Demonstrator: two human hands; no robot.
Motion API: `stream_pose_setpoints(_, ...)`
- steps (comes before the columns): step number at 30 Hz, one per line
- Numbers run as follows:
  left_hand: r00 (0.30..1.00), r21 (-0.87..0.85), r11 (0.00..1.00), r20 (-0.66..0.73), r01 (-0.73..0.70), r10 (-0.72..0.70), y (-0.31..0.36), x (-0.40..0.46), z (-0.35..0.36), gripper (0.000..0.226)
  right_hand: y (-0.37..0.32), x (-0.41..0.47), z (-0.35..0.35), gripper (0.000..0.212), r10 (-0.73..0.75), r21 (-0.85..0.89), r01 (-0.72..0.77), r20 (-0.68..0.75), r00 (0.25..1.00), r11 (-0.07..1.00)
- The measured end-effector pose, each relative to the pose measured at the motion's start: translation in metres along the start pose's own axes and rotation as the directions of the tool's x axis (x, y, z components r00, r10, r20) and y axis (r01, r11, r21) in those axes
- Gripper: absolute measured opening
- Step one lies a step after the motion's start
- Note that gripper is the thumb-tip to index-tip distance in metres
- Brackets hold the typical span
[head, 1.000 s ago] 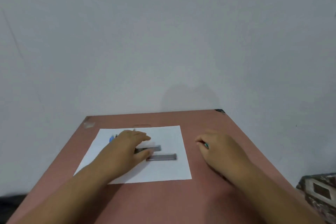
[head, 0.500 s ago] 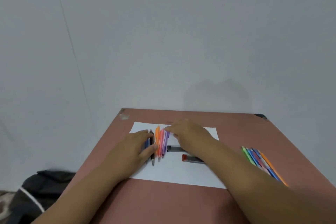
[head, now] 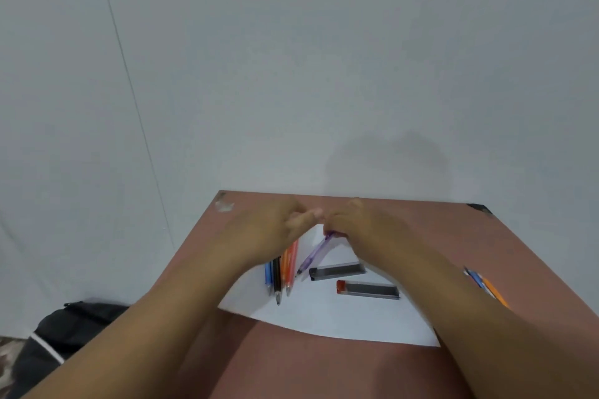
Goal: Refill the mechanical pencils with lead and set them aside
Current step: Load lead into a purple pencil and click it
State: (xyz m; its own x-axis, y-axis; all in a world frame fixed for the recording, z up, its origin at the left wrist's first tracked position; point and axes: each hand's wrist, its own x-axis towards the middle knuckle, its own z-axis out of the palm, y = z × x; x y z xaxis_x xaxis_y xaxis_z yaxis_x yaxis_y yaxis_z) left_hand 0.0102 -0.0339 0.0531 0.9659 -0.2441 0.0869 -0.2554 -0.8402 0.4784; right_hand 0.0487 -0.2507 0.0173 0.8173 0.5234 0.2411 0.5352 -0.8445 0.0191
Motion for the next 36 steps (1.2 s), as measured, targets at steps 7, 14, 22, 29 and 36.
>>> stream_pose_setpoints(7,0.973,0.033,0.985,0.162,-0.171,0.164,0.030,0.024,0.009,0.031,0.006,-0.015,-0.003,0.031,0.157,0.200,-0.146,-0.042,0.987,0.969)
stream_pose_setpoints(14,0.986,-0.120,0.980,-0.078,-0.158,0.150,-0.004,0.038,0.040,0.019,0.002,-0.019,0.001,0.014,0.499,0.837,-0.202,-0.095,0.861,0.508)
stream_pose_setpoints(22,0.948,-0.190,0.944,-0.225,-0.269,0.225,-0.024,0.033,0.055,0.030,-0.008,-0.013,0.002,0.011,0.597,0.988,-0.131,0.054,0.800,0.086)
stream_pose_setpoints(29,0.946,-0.207,0.939,-0.237,-0.274,0.223,-0.036,0.039,0.053,0.024,0.018,-0.016,0.014,0.029,0.598,0.820,-0.265,-0.113,0.793,0.506)
stream_pose_setpoints(36,0.936,-0.164,0.943,-0.254,-0.290,0.243,-0.036,0.042,0.055,0.020,0.014,-0.012,0.022,0.027,0.460,0.547,-0.345,-0.083,0.884,0.763)
